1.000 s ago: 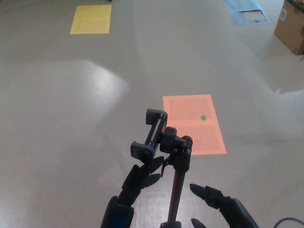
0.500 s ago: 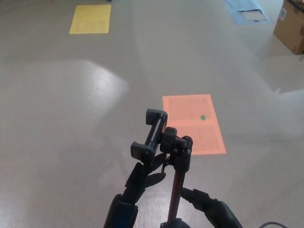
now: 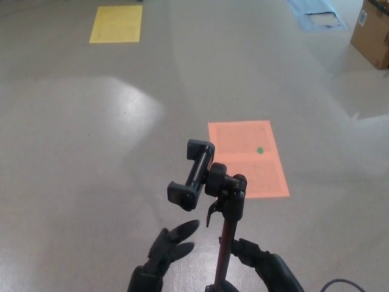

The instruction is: A phone stand is kept on the floor and the robot uses both its hands to grab it and uses its left hand to extend the phone stand by pulling it upwards

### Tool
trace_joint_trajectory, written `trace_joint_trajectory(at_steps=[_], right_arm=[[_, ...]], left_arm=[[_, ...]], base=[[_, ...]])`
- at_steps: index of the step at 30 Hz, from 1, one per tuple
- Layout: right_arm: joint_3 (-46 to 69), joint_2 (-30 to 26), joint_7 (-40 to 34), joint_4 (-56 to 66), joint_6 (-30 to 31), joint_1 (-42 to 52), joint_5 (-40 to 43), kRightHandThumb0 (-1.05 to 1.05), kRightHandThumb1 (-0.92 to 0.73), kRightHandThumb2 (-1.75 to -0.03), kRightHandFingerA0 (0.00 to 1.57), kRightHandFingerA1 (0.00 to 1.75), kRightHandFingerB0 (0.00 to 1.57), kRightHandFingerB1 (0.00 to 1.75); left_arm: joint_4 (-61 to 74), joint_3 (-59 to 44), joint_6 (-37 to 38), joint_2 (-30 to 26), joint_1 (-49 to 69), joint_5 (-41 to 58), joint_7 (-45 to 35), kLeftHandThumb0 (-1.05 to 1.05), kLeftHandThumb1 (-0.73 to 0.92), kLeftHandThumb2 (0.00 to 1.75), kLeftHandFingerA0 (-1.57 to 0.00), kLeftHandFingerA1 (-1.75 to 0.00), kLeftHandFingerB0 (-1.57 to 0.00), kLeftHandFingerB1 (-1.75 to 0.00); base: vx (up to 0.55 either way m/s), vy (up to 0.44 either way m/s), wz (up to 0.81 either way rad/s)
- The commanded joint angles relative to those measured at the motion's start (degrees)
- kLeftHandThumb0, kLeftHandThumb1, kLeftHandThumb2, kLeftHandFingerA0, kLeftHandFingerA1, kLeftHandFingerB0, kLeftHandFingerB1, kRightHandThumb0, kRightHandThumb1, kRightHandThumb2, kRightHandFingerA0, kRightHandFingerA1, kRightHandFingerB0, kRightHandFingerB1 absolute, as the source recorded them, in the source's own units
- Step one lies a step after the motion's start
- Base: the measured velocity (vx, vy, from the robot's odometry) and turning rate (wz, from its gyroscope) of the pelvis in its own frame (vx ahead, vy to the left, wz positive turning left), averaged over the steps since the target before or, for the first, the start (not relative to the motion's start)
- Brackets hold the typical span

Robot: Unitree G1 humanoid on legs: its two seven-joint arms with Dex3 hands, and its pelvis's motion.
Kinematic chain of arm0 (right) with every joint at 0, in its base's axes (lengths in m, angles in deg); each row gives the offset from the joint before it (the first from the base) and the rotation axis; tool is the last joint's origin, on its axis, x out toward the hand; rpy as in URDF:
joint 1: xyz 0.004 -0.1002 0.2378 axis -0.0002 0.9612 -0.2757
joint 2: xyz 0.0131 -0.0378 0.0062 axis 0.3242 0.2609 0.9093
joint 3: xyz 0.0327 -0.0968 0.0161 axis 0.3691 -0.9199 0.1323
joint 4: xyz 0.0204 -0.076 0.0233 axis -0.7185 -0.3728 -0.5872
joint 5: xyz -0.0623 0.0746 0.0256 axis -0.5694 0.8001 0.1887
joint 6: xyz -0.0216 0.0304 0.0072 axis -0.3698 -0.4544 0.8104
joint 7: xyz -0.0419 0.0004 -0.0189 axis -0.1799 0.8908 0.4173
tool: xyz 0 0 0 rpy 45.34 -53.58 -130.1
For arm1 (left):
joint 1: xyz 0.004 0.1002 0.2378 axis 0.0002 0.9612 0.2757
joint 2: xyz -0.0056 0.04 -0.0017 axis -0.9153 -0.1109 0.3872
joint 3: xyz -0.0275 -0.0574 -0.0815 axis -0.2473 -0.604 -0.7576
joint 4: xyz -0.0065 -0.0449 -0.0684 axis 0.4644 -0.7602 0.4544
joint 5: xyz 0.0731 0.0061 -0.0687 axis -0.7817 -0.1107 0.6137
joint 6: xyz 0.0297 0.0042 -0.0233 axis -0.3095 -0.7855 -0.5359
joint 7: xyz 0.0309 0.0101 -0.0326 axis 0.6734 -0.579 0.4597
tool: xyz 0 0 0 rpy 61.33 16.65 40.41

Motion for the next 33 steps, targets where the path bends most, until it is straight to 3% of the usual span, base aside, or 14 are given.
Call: trace_joint_trajectory(at_steps=[1,5,7,9,17,18,19,20,23,24,28,29,32,33], right_arm=[[-0.51,-0.67,-3.49,0.1,2.02,0.92,-2.31,-1.05,-0.59,-1.0,0.01,0.3,0.0,0.1],[-0.05,-1.81,-4.21,-0.46,-0.53,2.04,-2.01,-0.83,-0.58,-0.78,0.04,0.44,0.0,0.02],[-0.02,-2.14,-4.07,-1.19,-2.58,2.01,-1.64,-0.92,-0.55,-0.98,0.01,0.45,0.0,0.22],[0.14,-2.2,-4.19,-1.37,-2.24,1.93,-1.5,-0.81,-0.57,-0.78,0.03,0.49,0.0,0.03],[0.4,-2.14,-4.07,-1.68,-1.22,1.97,-1.21,-0.91,-0.52,-0.86,0.03,0.46,0.0,0.01],[0.25,-2.17,-4.24,-1.57,-0.94,1.97,-1.51,-0.85,-0.52,-0.81,0.05,0.48,0.0,0.01],[0.07,-2.21,-4.45,-1.43,-0.58,1.97,-1.88,-0.85,-0.52,-0.81,0.05,0.48,0.0,0.01],[0.11,-2.04,-4.2,-1.03,-0.35,2.2,-1.58,-0.85,-0.68,-0.6,0.0,0.56,0.0,0.04],[0.09,-2.03,-4.18,-0.96,-0.31,2.24,-1.53,-0.85,-0.68,-0.6,0.0,0.56,0.0,0.04],[0.2,-1.97,-3.72,-0.86,-0.44,2.45,-1.05,-1.01,-0.53,-0.9,0.04,0.48,0.0,0.0],[0.27,-1.86,-3.54,-0.94,-0.42,2.54,-0.82,-0.89,-0.53,-0.83,0.05,0.46,0.0,0.0],[0.33,-1.72,-3.63,-1.35,-0.46,2.46,-0.72,-0.95,-0.54,-0.97,0.03,0.44,0.0,0.1],[0.41,-1.66,-3.65,-1.62,-0.66,2.4,-0.62,-0.95,-0.54,-0.97,0.03,0.44,0.0,0.1],[0.51,-1.36,-3.96,-1.94,-0.4,2.28,-0.55,-0.82,-0.67,-0.6,0.01,0.58,0.0,0.06]], left_arm=[[-2.03,-2.04,4.52,1.07,-0.4,2.08,2.89,-0.97,0.54,1.02,-0.31,-0.83,-0.03,-0.6],[-1.01,-3.77,4.02,1.39,-1.45,0.32,5.28,-1.03,0.58,1.05,-0.23,-0.78,0.0,-0.58],[-0.8,-4.36,3.82,1.35,-2.04,0.37,5.56,-1.05,0.61,1.06,-0.25,-0.79,0.0,-0.58],[-0.62,-4.83,3.73,1.38,-2.68,1.08,5.2,-0.97,0.53,1.02,-0.23,-0.76,0.0,-0.56],[1.02,-5.8,3.1,1.42,-5.7,1.38,5.29,-0.92,0.5,1.01,-0.25,-0.73,0.0,-0.55],[1.65,-5.76,2.85,1.65,-6.06,1.58,5.14,-1.05,0.7,0.62,-0.21,-0.75,-0.17,-0.62],[2.45,-5.7,2.53,1.92,-6.51,1.83,4.96,-1.05,0.7,0.62,-0.21,-0.75,-0.17,-0.62],[4.7,-5.29,1.77,2.26,-7.29,1.48,4.75,-0.95,0.55,1.01,-0.3,-0.74,-0.06,-0.56],[5.32,-5.18,1.34,2.3,-7.23,1.46,4.65,-0.95,0.55,1.01,-0.3,-0.74,-0.06,-0.56],[6.5,-4.81,0.87,2.78,-9.64,0.87,4.66,-0.88,0.5,0.99,-0.28,-0.7,-0.05,-0.54],[7.46,-4.46,0.06,3.23,-11.32,0.89,4.48,-1.04,0.54,0.86,-0.23,-0.68,-0.2,-0.62],[7.82,-4.26,-0.51,3.76,-12.5,1.4,4.16,-0.42,0.14,0.88,-0.15,-0.6,-0.18,-0.61],[7.85,-4.16,-0.68,3.93,-12.79,1.64,4.18,-0.42,0.14,0.88,-0.15,-0.6,-0.18,-0.61],[7.49,-4.05,-0.72,4.21,-13.62,1.63,4.45,-0.42,0.13,0.87,-0.16,-0.6,-0.18,-0.6]], base=[[0.0,0.0,0.0],[0.0,0.0,0.0],[0.0,0.0,0.0],[0.0,0.0,0.0],[0.0,0.0,0.0],[0.0,0.0,0.0],[0.0,0.0,0.0],[0.0,0.0,0.0],[0.0,0.0,0.0],[0.0,0.0,0.0],[0.0,0.0,0.0],[0.0,0.0,0.0],[0.0,0.0,0.0],[0.0,0.0,0.0]])
